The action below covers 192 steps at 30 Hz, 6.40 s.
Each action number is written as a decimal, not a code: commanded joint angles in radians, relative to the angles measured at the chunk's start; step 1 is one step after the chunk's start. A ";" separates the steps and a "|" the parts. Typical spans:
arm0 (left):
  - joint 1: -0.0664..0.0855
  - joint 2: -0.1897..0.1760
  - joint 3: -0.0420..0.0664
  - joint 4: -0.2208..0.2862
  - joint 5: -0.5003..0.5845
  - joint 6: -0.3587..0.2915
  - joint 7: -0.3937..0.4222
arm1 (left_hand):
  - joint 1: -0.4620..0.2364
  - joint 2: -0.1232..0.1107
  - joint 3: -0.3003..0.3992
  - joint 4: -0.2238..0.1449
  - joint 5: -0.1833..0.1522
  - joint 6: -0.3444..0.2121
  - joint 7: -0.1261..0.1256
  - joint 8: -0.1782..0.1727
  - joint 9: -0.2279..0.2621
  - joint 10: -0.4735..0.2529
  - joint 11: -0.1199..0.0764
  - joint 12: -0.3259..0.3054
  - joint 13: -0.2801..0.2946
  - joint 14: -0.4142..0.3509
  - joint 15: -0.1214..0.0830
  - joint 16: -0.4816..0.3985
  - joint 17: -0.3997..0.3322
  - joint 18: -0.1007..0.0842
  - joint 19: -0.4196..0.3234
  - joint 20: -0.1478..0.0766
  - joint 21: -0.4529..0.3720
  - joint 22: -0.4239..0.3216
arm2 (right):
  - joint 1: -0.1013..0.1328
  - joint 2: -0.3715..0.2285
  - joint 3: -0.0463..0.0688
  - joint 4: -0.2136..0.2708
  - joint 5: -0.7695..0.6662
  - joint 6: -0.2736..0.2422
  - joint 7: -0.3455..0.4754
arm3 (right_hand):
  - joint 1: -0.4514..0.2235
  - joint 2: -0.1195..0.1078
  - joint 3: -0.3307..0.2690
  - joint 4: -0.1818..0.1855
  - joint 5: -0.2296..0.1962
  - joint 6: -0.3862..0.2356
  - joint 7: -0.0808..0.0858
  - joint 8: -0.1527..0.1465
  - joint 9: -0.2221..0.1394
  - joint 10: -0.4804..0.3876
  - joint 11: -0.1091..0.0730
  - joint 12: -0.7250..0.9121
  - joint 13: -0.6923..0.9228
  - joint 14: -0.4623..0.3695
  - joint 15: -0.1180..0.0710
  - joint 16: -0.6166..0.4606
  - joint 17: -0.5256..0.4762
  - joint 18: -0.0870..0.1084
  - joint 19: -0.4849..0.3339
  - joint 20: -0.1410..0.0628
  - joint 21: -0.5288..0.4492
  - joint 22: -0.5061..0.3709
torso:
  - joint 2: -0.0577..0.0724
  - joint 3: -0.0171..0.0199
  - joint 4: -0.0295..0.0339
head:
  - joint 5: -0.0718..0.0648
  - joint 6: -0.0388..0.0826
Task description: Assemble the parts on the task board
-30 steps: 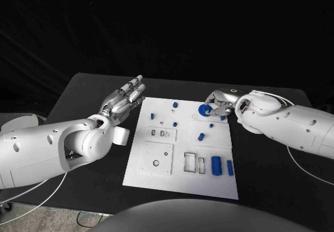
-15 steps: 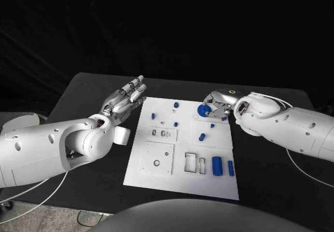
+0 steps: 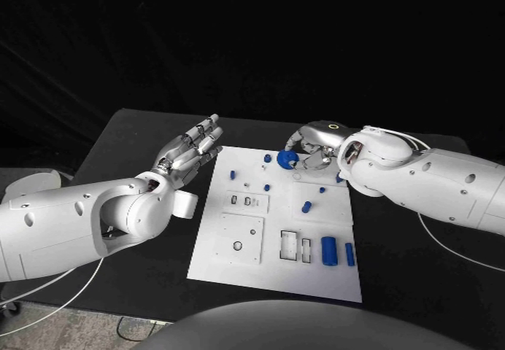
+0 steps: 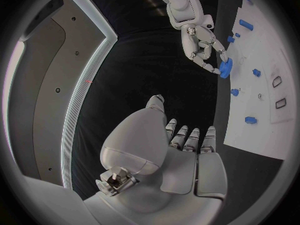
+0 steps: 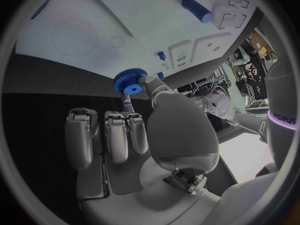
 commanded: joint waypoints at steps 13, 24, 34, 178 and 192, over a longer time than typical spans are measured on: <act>0.000 0.012 0.001 -0.005 -0.001 0.023 0.004 | 0.011 -0.002 0.008 0.001 0.006 0.003 0.009 0.007 0.001 0.002 0.011 0.005 0.001 0.002 0.010 0.008 0.002 0.017 0.004 0.008 0.003 0.001 | -0.025 0.139 0.000 -0.125 -0.016 0.067 0.009 | -0.017 -0.004 0.022 0.008 0.012 0.015 -0.017 0.046 0.214 0.107 0.012 0.004 0.263 0.104 0.014 0.003 0.263 -0.009 0.012 0.011 -0.006 0.188 | 0.001 0.0015 -0.0014 | 0.003 0.000; 0.000 0.016 0.001 -0.005 -0.001 0.024 0.004 | 0.011 -0.002 0.008 0.001 0.006 0.003 0.009 0.007 0.001 0.002 0.011 0.005 0.001 0.002 0.010 0.008 0.002 0.017 0.004 0.008 0.003 0.001 | -0.033 0.190 0.000 -0.184 -0.030 0.083 0.008 | -0.014 -0.010 0.048 0.000 -0.011 -0.020 -0.013 0.010 0.207 0.107 0.009 0.004 0.263 0.104 0.014 0.003 0.263 -0.004 -0.003 0.013 -0.024 0.179 | 0.001 0.0019 -0.0009 | -0.002 0.000; 0.000 0.016 0.001 -0.006 -0.001 0.025 0.004 | 0.011 -0.002 0.008 0.002 0.006 0.004 0.010 0.007 0.001 0.002 0.012 0.005 0.001 0.002 0.011 0.008 0.002 0.017 0.005 0.009 0.004 0.002 | -0.036 0.210 0.000 -0.199 -0.028 0.088 0.021 | -0.040 -0.020 0.066 0.008 -0.126 -0.188 -0.036 -0.088 0.143 0.107 -0.007 0.004 0.263 0.104 0.002 0.003 0.263 0.002 -0.021 0.005 -0.049 0.170 | 0.000 0.0021 -0.0006 | 0.001 0.000; -0.003 0.006 -0.020 -0.035 -0.001 0.056 -0.016 | 0.016 -0.003 0.010 -0.001 0.008 0.003 0.014 0.007 0.001 0.002 0.020 0.008 0.002 0.004 0.021 0.013 0.003 0.017 0.008 0.018 0.006 0.003 | -0.095 -0.228 -0.012 0.026 0.047 -0.114 0.017 | 0.046 0.040 0.007 -0.022 -0.113 -0.087 -0.042 0.275 0.314 0.107 -0.017 0.004 0.263 0.104 -0.009 0.003 0.263 -0.001 0.003 -0.008 -0.063 0.202 | -0.017 -0.0014 -0.0166 | 0.015 0.000; -0.003 0.009 -0.021 -0.037 -0.001 0.054 -0.017 | 0.017 -0.002 0.010 -0.001 0.008 0.005 0.017 0.007 0.001 0.003 0.023 0.010 0.002 0.004 0.024 0.015 0.004 0.017 0.008 0.020 0.006 0.003 | -0.031 -0.253 -0.011 0.295 0.028 -0.035 -0.087 | 0.029 0.034 0.014 -0.011 -0.099 -0.092 -0.037 0.265 0.317 0.107 -0.013 0.004 0.263 0.104 -0.007 0.003 0.263 0.007 -0.015 -0.008 -0.096 0.192 | -0.019 -0.0021 -0.0130 | 0.013 0.000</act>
